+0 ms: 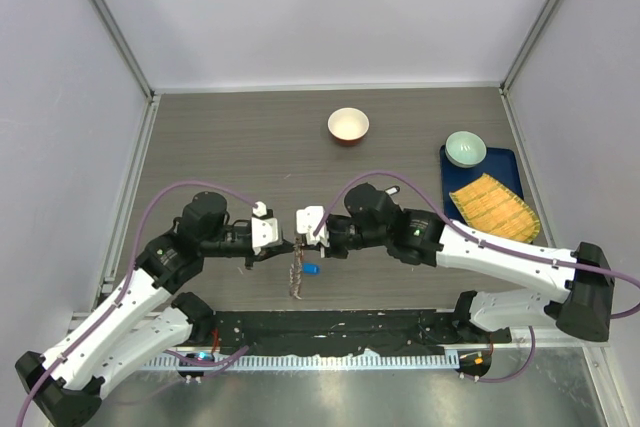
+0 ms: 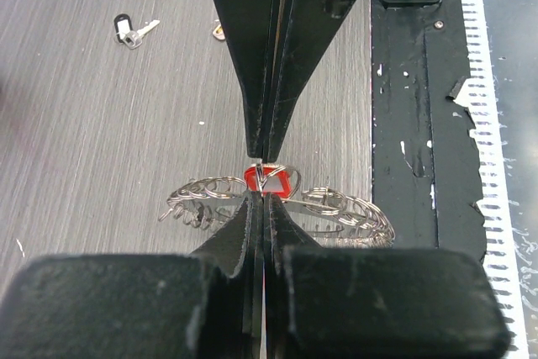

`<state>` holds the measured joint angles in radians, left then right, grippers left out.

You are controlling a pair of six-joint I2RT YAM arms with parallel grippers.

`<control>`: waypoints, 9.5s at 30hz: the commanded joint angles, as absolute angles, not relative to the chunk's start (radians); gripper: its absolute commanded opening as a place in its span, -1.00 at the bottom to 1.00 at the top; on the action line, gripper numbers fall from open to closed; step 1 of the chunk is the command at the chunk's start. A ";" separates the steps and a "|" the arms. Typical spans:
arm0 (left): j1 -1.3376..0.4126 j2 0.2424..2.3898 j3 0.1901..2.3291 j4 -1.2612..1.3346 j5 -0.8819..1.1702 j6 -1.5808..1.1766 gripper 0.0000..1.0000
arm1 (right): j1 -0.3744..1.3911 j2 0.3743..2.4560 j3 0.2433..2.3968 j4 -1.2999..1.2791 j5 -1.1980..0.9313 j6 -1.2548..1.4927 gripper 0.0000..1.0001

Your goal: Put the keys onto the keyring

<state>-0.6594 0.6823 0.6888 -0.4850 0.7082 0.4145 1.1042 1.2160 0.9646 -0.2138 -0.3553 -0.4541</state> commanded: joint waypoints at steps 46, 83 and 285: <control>-0.663 0.689 0.692 -0.402 0.753 0.434 -1.00 | 1.098 1.187 0.959 -0.176 -0.377 -0.460 -0.99; -0.661 0.673 0.687 -0.405 0.719 0.437 -1.00 | 1.088 1.180 0.945 -0.172 -0.333 -0.431 -0.99; -0.663 0.647 0.669 -0.336 0.713 0.376 -1.00 | 1.062 1.129 0.887 -0.083 -0.314 -0.390 -0.99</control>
<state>-0.6594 0.6609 0.6556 -0.4141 0.7074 0.3710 1.0725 1.1824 0.8986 -0.1001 -0.3595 -0.3935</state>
